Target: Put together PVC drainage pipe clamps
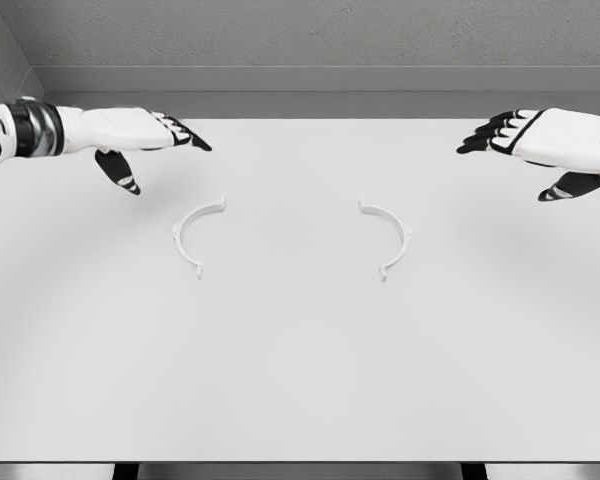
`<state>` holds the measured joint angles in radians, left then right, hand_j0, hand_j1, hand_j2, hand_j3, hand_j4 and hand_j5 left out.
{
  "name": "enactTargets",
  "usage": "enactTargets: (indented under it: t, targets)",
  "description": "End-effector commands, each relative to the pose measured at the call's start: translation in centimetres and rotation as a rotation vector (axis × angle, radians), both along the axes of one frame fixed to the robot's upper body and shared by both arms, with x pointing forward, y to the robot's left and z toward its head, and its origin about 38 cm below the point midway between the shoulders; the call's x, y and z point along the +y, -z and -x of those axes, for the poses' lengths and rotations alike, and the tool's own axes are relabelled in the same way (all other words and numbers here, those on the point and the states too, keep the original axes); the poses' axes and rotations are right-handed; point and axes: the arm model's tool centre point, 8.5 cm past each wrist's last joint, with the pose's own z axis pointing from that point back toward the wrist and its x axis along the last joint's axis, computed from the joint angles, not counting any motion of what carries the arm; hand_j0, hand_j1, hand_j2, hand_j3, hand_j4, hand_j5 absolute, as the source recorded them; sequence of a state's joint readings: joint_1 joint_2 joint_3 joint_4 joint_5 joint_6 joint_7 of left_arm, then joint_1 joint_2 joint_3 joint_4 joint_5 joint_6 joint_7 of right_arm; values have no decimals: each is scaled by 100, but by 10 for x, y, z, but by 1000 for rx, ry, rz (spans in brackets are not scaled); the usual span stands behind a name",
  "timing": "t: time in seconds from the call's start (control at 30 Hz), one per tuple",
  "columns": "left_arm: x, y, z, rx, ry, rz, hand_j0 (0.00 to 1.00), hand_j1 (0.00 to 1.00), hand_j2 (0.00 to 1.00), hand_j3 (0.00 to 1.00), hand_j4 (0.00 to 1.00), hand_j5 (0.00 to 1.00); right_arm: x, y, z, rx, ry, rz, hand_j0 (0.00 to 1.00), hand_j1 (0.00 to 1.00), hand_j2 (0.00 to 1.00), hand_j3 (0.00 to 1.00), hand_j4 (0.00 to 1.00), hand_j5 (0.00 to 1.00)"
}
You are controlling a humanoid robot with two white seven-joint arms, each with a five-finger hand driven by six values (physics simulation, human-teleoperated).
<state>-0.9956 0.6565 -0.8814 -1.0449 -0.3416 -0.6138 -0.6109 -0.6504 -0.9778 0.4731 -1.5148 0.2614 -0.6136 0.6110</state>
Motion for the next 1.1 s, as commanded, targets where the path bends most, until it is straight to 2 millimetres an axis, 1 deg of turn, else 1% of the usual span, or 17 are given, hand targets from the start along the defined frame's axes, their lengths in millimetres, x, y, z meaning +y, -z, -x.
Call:
enactTargets:
  t: [0.0,0.03,0.07,0.13,0.17,0.2,0.23,0.3,0.33,0.4,0.5,0.57,0.73,0.83,0.9,0.97,1.07]
  targets:
    - [-1,2,2,6,5,-8,100,100,100,100,100,100,1,-1,1,0,-3,-5,100,100,100,100,100,100]
    - [-3,6,3,13,10,-8,100,100,100,100,100,100,2,0,1,4,-5,-10,100,100,100,100,100,100]
    - [-4,21,7,43,14,-18,100,100,100,100,100,100,2,1,1,7,-5,-15,100,100,100,100,100,100]
    - [-11,39,12,73,36,-55,100,100,100,100,100,100,6,5,0,18,-12,-46,100,100,100,100,100,100]
    - [-13,39,12,74,41,-55,100,100,100,100,100,100,11,9,-2,37,-20,-94,100,100,100,100,100,100]
    - [-13,39,12,74,41,-56,100,100,100,100,100,100,13,20,1,81,-26,-151,100,100,100,100,100,100]
    - [-15,40,12,73,45,-60,100,100,100,100,100,100,19,25,1,94,-39,-177,100,100,100,100,100,100]
    - [-20,41,11,72,51,-59,100,100,100,100,100,100,35,43,1,128,-59,-224,100,100,100,100,100,100]
    - [-23,43,11,74,56,-57,100,100,100,100,100,100,37,48,0,137,-59,-237,100,100,100,100,100,100]
    - [-30,45,9,70,64,-70,100,100,100,100,100,100,39,51,-1,151,-59,-270,100,100,100,100,100,100]
    - [-23,34,3,49,34,-43,100,100,100,100,100,100,35,58,-6,175,-36,-305,100,100,100,100,100,100]
    - [-22,33,3,47,32,-40,100,100,100,100,100,100,37,65,-9,188,-26,-322,100,100,100,100,100,100]
    - [-41,41,2,58,57,-26,100,100,100,100,100,100,39,72,-15,203,-14,-342,100,100,100,100,100,100]
    - [-41,45,3,66,56,-28,100,100,100,100,100,100,44,81,-19,226,-10,-351,100,100,100,100,100,100]
    - [-40,47,4,70,55,-28,100,100,100,100,100,100,44,80,-20,225,-9,-353,100,100,100,100,100,100]
    - [-39,50,5,72,53,-37,100,100,100,100,100,100,45,72,-23,208,-15,-356,100,100,100,100,100,100]
    - [-37,50,5,69,51,-51,100,100,100,100,100,100,50,77,-22,222,-24,-357,100,100,100,100,100,100]
